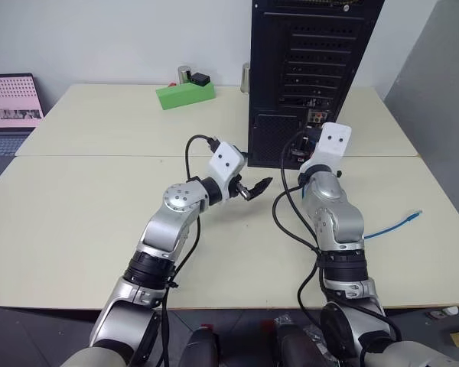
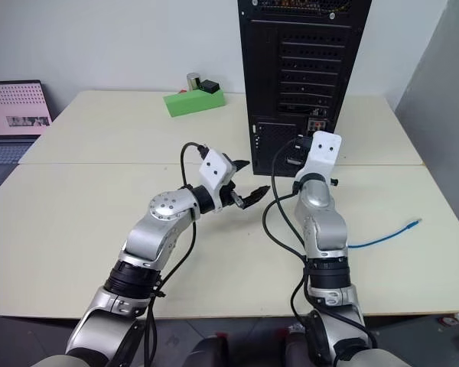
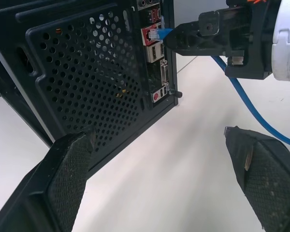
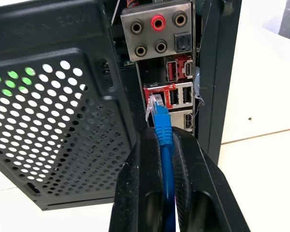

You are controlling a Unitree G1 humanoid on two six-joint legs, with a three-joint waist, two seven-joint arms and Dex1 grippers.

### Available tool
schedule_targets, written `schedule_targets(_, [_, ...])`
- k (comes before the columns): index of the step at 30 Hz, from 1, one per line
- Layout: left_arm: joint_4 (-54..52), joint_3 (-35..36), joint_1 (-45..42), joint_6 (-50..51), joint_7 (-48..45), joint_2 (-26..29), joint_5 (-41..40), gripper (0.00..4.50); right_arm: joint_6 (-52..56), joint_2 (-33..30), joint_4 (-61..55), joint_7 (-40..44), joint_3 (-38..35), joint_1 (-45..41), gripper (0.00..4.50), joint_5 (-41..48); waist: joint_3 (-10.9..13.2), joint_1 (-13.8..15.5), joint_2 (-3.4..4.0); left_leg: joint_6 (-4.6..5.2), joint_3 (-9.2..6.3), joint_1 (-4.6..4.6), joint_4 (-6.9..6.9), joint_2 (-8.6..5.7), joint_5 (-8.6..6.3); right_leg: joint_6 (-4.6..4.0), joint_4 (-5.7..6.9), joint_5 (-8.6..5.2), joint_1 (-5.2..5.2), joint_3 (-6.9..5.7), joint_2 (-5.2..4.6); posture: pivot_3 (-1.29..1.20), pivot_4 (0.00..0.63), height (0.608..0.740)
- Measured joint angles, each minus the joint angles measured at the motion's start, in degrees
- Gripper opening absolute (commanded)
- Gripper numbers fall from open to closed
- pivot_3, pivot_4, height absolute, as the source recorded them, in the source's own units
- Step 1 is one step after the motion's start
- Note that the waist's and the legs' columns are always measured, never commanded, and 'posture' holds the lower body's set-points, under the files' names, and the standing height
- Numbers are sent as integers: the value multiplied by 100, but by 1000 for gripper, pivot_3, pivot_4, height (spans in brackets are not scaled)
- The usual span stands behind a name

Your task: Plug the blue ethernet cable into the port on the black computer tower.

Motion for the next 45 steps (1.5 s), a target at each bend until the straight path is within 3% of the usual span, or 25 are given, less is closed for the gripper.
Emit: schedule_targets(45, [-14, 0, 85, -15, -11, -24, 23, 4500, -251, -206, 805, 144, -42, -459, 9, -150, 1, -52, 1, 0, 0, 0, -1, 0, 0, 0, 2, 0, 0, 2, 0, 0, 150, 740])
